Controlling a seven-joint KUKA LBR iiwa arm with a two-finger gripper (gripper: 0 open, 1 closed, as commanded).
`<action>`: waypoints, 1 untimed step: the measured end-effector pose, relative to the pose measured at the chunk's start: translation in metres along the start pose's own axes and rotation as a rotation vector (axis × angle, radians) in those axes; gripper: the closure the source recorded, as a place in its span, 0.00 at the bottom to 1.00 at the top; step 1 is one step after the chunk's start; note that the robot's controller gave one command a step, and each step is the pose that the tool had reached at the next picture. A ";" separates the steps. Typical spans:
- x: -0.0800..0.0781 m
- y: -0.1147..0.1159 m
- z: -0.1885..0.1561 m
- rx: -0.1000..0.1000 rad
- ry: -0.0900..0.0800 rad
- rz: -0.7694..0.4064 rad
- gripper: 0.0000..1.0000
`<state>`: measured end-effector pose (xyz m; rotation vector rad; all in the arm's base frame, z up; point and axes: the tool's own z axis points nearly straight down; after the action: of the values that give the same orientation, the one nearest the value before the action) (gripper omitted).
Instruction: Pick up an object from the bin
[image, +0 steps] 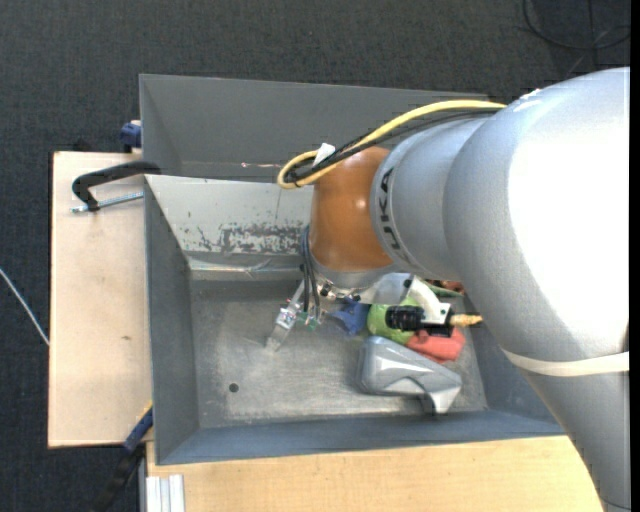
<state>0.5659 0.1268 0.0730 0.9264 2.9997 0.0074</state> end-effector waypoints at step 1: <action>-0.021 -0.025 -0.004 -0.007 0.000 -0.022 1.00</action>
Offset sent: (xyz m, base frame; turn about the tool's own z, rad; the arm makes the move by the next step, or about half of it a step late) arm 0.0000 0.0000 0.0000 0.0000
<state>0.5695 0.0944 0.0767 0.8923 3.0074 0.0178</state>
